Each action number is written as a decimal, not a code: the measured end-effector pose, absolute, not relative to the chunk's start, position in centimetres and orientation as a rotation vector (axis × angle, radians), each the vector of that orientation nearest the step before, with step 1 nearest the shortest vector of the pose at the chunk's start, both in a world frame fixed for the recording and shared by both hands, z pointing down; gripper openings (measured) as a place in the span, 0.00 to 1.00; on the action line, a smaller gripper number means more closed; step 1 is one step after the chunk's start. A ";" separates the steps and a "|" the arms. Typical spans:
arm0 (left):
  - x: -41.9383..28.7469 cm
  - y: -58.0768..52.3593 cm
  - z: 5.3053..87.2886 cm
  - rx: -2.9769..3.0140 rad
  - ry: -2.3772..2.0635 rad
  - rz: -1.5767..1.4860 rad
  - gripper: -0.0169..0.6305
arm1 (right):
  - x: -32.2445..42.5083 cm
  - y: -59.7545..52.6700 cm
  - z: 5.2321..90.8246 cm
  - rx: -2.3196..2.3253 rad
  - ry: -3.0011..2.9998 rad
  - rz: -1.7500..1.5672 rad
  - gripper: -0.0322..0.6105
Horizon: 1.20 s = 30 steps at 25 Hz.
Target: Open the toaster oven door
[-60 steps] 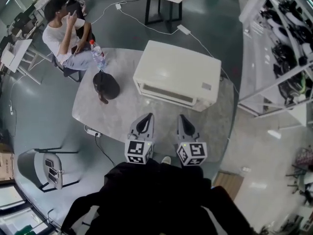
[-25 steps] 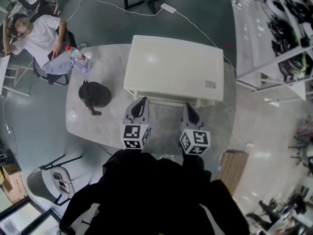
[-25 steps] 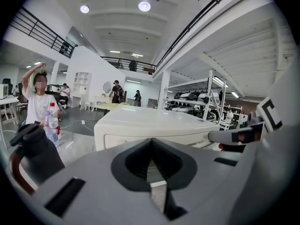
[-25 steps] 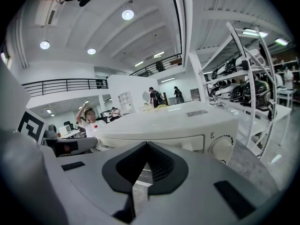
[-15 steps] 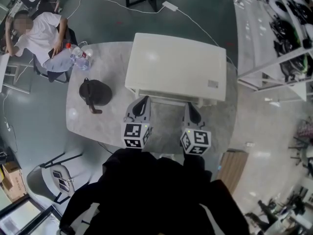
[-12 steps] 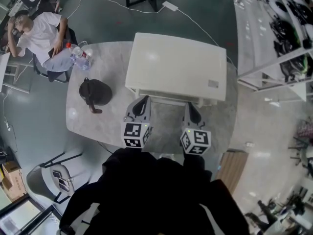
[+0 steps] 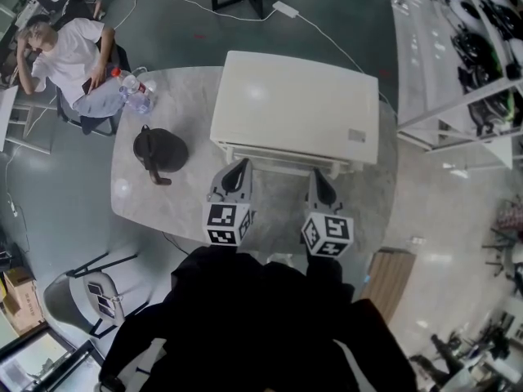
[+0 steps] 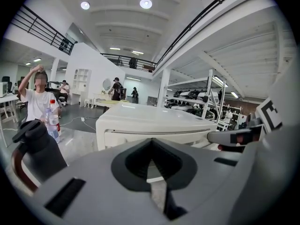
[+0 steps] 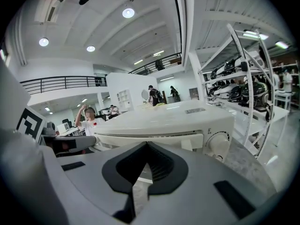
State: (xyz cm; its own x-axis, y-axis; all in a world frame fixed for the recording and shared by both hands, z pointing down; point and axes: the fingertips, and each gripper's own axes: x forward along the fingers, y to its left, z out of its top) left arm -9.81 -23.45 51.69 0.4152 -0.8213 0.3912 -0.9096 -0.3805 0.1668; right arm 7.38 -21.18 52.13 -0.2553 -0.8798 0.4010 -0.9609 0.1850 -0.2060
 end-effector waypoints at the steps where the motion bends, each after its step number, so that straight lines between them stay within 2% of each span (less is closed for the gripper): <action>1: -9.8 -23.3 51.7 2.321 -1.488 0.346 0.03 | 7.4 -21.0 52.2 1.783 -2.261 0.625 0.05; 30: -10.3 -19.7 53.0 2.270 -1.500 0.346 0.03 | 6.9 -17.6 53.4 1.722 -2.274 0.706 0.05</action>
